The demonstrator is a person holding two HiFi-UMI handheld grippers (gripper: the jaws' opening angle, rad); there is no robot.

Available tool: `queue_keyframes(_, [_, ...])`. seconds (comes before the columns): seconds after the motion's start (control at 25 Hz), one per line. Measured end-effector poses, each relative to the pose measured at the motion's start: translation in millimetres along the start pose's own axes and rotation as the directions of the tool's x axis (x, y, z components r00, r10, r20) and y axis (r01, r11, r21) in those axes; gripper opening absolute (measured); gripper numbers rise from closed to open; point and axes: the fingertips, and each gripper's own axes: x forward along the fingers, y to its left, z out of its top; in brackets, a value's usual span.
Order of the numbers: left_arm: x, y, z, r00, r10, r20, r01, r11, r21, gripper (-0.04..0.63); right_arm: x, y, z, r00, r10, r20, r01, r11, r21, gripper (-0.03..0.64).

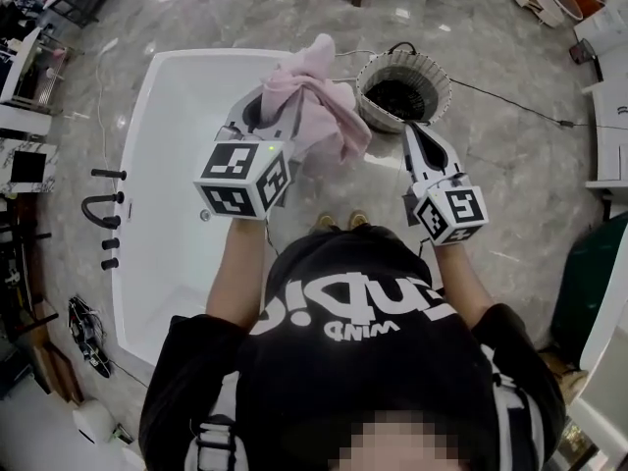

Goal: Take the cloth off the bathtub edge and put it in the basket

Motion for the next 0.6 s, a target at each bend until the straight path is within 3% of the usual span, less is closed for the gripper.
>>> queue_keyframes(0.2, [16, -7, -4, 0.996, -0.087, 0.001, 0.087, 0.996, 0.014, 0.072, -6, -3, -12, 0.998, -0.069, -0.001, 0.069, 0.998, 0.004, 0.011])
queue_keyframes(0.6, [86, -44, 6, 0.963, -0.267, -0.027, 0.268, 0.961, 0.067, 0.072, -26, -51, -22, 0.966, -0.259, 0.014, 0.258, 0.965, 0.052, 0.011])
